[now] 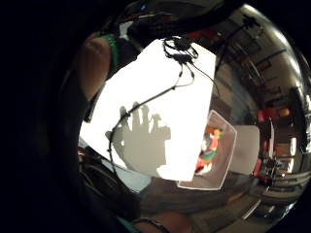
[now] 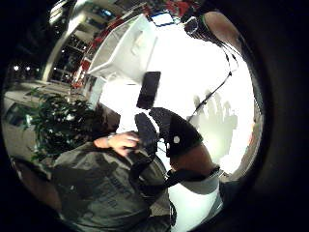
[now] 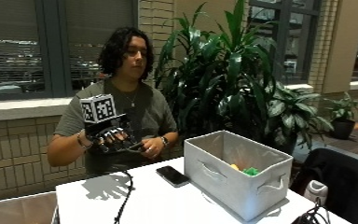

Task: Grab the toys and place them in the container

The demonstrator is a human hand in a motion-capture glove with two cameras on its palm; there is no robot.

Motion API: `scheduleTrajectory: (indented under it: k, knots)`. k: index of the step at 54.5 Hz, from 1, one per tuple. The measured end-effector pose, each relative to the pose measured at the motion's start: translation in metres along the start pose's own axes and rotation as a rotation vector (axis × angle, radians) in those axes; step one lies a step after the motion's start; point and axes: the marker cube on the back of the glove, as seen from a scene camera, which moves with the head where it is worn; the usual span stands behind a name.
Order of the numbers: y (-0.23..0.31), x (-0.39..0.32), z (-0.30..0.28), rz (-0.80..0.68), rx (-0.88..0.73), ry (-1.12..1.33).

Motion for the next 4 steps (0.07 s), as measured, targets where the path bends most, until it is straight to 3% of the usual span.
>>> scheduleTrajectory:
  k: [4]
  knots:
    - [0.0126, 0.0051, 0.0066, 0.017, 0.009, 0.004]
